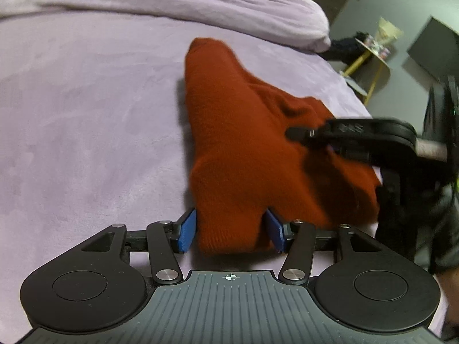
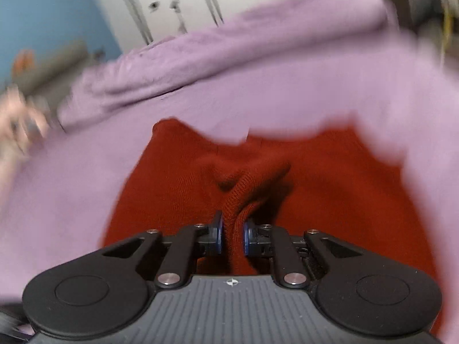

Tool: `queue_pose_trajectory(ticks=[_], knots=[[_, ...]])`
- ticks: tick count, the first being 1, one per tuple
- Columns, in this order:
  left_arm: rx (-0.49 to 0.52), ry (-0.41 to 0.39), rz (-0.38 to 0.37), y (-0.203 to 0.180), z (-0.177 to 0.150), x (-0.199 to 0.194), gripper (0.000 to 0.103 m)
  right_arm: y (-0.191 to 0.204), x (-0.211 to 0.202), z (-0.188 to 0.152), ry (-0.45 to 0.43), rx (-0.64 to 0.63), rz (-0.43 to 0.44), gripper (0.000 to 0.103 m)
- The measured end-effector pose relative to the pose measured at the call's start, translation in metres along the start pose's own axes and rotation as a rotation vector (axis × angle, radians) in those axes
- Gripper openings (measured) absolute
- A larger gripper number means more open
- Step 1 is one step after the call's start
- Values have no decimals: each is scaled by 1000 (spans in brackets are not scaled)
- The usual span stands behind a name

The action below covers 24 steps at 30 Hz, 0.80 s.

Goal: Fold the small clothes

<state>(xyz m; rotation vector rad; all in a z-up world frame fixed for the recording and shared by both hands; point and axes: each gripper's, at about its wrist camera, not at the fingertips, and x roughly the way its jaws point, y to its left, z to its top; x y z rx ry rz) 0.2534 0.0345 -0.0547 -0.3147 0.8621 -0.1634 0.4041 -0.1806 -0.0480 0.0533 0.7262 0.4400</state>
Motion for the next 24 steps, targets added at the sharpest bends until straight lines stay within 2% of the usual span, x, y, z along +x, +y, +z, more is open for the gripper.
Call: queue_pose_trajectory(ticks=[3, 4, 10, 13, 19, 21, 23, 24], knots=[[53, -25, 12, -9, -5, -11, 64, 24, -27, 0, -158, -257, -180, 12], [68, -29, 18, -12, -6, -12, 65, 25, -31, 0, -178, -285, -215, 12], [94, 9, 48, -27, -8, 2, 65, -3, -34, -5, -171, -335, -370, 12], [99, 16, 47, -34, -7, 7, 65, -19, -26, -11, -141, -339, -428, 12], [38, 55, 49, -35, -4, 19, 65, -41, -10, -28, -66, -332, -434, 14], [-27, 75, 35, -27, -1, 22, 66, -51, -17, -32, -83, -284, -451, 24], [-72, 81, 13, -20, 1, 18, 66, -64, -36, -35, -105, -172, -488, 39], [-87, 80, 7, -15, 2, 16, 67, -74, -50, -38, -121, -86, -465, 39]])
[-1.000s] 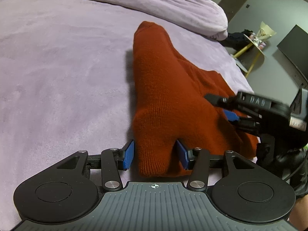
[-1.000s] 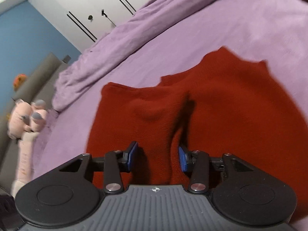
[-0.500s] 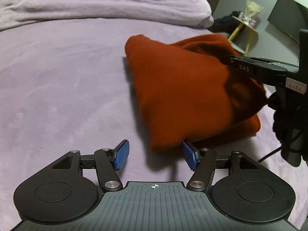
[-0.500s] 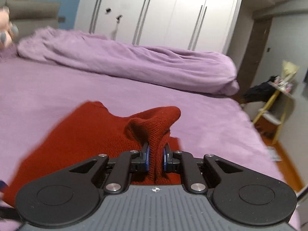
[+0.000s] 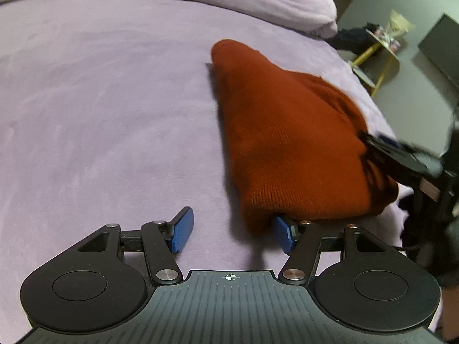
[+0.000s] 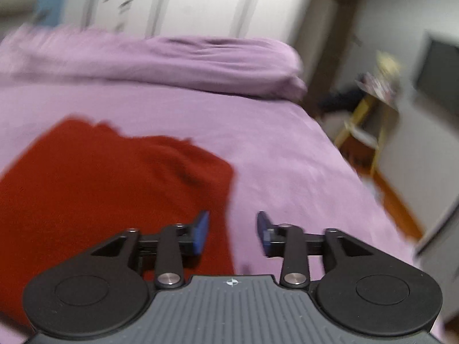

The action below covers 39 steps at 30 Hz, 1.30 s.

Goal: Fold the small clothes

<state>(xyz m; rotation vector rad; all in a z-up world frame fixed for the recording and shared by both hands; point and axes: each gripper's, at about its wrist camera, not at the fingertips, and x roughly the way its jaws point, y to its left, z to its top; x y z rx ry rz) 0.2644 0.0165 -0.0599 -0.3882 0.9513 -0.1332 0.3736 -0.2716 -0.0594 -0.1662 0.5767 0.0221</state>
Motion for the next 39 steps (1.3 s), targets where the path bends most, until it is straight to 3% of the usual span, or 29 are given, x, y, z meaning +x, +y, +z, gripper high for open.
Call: queue_pose_trajectory(ticks=[6, 9, 13, 14, 15, 17, 18, 20, 21, 22, 24, 25, 27, 29, 32, 35, 36, 39], knots=[[-57, -34, 6, 6, -6, -13, 66, -68, -52, -51, 65, 492, 309, 40], [-25, -38, 13, -10, -10, -10, 65, -73, -53, -66, 86, 616, 441, 40], [-8, -21, 18, -24, -9, 0, 65, -69, -33, -69, 141, 655, 474, 40], [-5, -27, 28, -26, -9, 2, 65, -68, -30, -70, 144, 663, 483, 25], [1, -31, 40, -28, -7, 4, 63, -66, -29, -68, 150, 658, 480, 18], [5, -36, 61, -30, -5, 5, 60, -61, -30, -64, 145, 637, 487, 12], [4, -41, 64, -29, -3, 4, 60, -64, -36, -65, 126, 676, 539, 11], [-16, -48, 74, -25, 0, 2, 60, -83, -35, -79, 97, 886, 730, 11], [-37, -53, 75, -20, 2, 0, 60, -90, -31, -86, 95, 957, 774, 10], [-65, -57, 72, -15, 3, -2, 61, -92, -28, -89, 119, 950, 739, 10], [-114, -46, 49, -4, 5, -3, 63, -82, -23, -87, 205, 748, 574, 11], [-125, -28, 28, 0, 5, -3, 63, -74, -22, -84, 233, 632, 532, 10], [-114, 13, 18, 4, 4, -5, 65, -69, -33, -76, 197, 521, 531, 15], [-77, 21, 24, 10, 6, -13, 66, -78, -43, -68, 161, 492, 505, 42], [-91, -26, -15, 27, 17, -32, 68, -101, -35, -61, 138, 562, 485, 71], [-166, -105, -100, 41, 36, -36, 76, -114, 8, -56, 217, 701, 652, 78], [-179, -107, -155, 42, 44, -27, 77, -113, 20, -56, 247, 731, 675, 78], [-235, -49, -213, 39, 59, 8, 77, -107, 50, -47, 303, 756, 724, 76]])
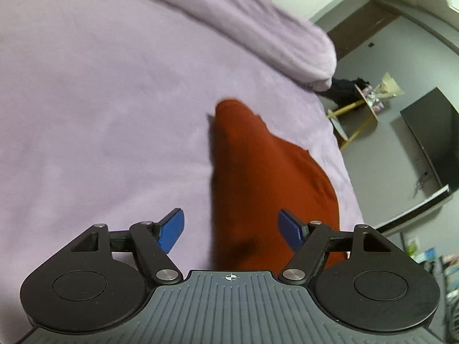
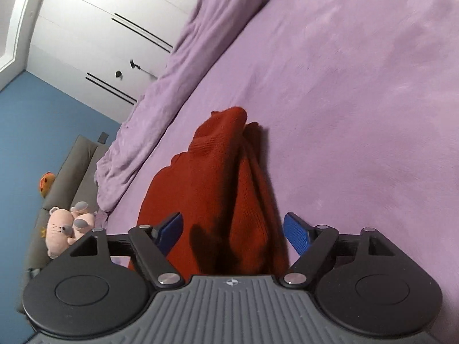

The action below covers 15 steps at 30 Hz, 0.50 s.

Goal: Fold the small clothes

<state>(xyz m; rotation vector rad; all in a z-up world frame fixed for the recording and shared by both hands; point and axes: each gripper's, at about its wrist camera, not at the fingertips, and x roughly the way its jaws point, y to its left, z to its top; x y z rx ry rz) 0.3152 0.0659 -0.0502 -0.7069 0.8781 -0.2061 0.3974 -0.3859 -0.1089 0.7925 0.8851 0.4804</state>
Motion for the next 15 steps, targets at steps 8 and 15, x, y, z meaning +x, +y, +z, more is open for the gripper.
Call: queue_pose_trajectory(ticks=[8, 15], knots=[[-165, 119, -119, 10, 8, 84, 76, -9, 46, 18, 104, 57, 73, 44], [-170, 81, -135, 6, 10, 80, 52, -7, 65, 5, 86, 192, 177, 34]])
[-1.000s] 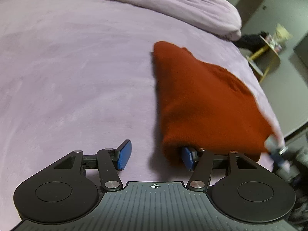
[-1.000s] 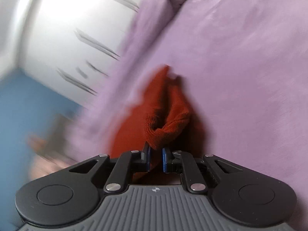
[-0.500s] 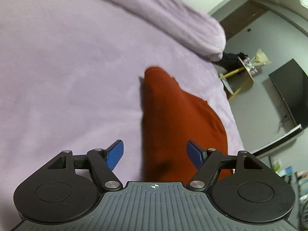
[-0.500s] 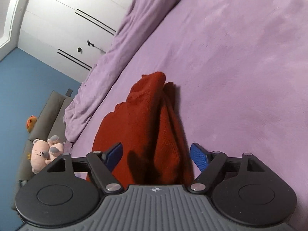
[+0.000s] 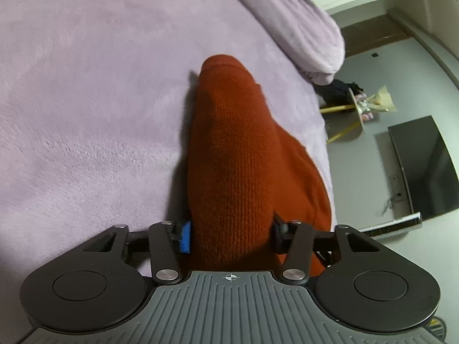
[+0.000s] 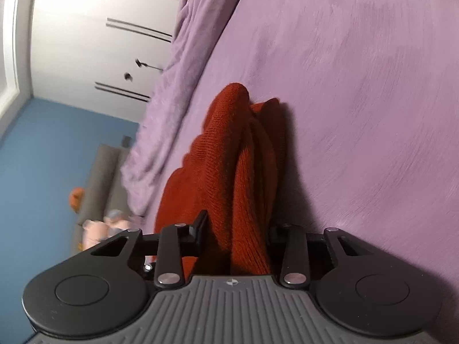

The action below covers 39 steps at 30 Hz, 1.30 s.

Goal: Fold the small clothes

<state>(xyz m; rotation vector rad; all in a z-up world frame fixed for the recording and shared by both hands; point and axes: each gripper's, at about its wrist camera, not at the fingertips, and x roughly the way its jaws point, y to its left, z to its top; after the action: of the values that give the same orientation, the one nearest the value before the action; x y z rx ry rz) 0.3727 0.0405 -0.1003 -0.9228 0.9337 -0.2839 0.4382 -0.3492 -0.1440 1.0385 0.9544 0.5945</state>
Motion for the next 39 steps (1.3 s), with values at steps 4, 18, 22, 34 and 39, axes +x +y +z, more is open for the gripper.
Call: queue_pose_trajectory(ticks=[4, 18, 22, 34, 39], knots=[[13, -36, -33, -7, -3, -40, 51, 9, 14, -26, 81, 53, 68, 32], [224, -213, 459, -19, -24, -153, 57, 138, 4, -86, -83, -363, -393, 50], [225, -242, 454, -38, 1, -131, 58, 181, 71, -94, 57, -474, -396, 24], [267, -196, 656, 1, 35, -30, 80, 149, 181, -79, 49, -571, -599, 0], [325, -228, 722, -1, 32, -16, 85, 139, 176, -76, -28, -551, -527, 0]])
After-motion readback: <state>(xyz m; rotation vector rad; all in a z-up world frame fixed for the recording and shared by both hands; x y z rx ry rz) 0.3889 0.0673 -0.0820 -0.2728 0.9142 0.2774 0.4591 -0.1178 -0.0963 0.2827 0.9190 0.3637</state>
